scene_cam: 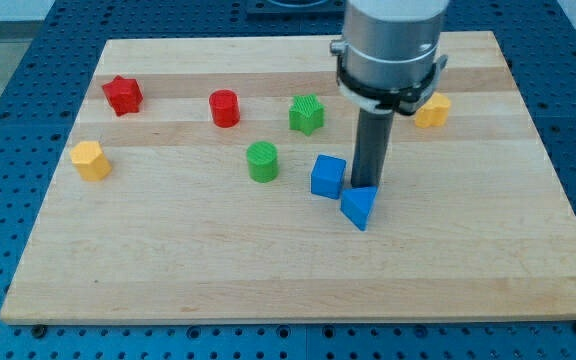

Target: Push the blue cube to the bottom of the board

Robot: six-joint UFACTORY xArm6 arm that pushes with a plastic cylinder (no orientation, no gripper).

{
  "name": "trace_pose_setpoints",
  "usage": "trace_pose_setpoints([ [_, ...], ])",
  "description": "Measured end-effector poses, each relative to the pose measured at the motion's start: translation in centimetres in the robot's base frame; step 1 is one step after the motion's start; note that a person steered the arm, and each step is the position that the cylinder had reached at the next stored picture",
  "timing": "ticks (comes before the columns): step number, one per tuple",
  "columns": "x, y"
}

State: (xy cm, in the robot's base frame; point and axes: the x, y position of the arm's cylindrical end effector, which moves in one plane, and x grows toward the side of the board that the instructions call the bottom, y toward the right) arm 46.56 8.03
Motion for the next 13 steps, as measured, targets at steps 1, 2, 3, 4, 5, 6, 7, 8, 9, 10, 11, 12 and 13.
trace_pose_setpoints([
  [1,-2.5,0.5],
  [2,-2.6,-3.8],
  [3,1.2,-9.2],
  [4,2.3,-9.0],
  [5,0.6,-5.0],
  [6,1.4,-3.3],
  [7,4.5,-6.4],
  [8,6.2,-9.9],
  [9,6.0,-11.0],
  [10,4.4,-10.6],
  [11,4.7,-11.0],
  [12,4.8,-11.3],
  [13,4.7,-11.3],
])
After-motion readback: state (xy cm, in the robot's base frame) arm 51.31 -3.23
